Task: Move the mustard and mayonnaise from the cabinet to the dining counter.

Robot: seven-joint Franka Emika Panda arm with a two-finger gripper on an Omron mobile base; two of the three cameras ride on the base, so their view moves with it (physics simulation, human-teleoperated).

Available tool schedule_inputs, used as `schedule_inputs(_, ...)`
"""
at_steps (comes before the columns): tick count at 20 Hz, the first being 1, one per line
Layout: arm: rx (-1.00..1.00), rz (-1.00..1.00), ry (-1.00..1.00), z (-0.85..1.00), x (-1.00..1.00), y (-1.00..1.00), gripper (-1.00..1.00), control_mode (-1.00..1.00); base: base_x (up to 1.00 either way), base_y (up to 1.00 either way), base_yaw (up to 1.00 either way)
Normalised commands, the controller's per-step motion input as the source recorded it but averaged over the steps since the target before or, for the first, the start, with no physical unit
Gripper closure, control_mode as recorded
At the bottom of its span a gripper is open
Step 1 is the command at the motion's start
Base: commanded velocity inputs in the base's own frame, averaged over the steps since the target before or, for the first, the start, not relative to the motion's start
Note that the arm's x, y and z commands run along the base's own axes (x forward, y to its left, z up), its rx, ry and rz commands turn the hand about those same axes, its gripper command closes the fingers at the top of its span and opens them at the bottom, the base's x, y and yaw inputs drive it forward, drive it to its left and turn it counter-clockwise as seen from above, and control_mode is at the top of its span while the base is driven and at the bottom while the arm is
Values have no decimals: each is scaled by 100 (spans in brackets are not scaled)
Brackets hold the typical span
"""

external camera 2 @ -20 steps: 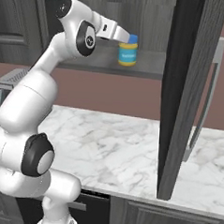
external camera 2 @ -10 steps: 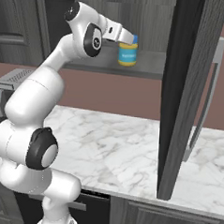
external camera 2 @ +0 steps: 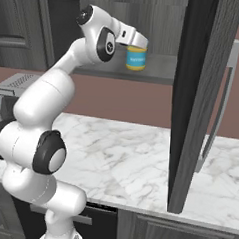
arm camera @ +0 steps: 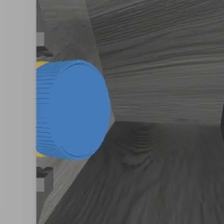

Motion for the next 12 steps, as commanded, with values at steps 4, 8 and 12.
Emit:
schedule_inputs(4, 0, 0, 0, -5, 26, -7, -100, -100, 0, 0, 0)
schedule_inputs(8, 0, 0, 0, -3, 34, -1, -100, -100, 0, 0, 0)
schedule_inputs(12, 0, 0, 0, -3, 35, 0, -100, -100, 0, 0, 0)
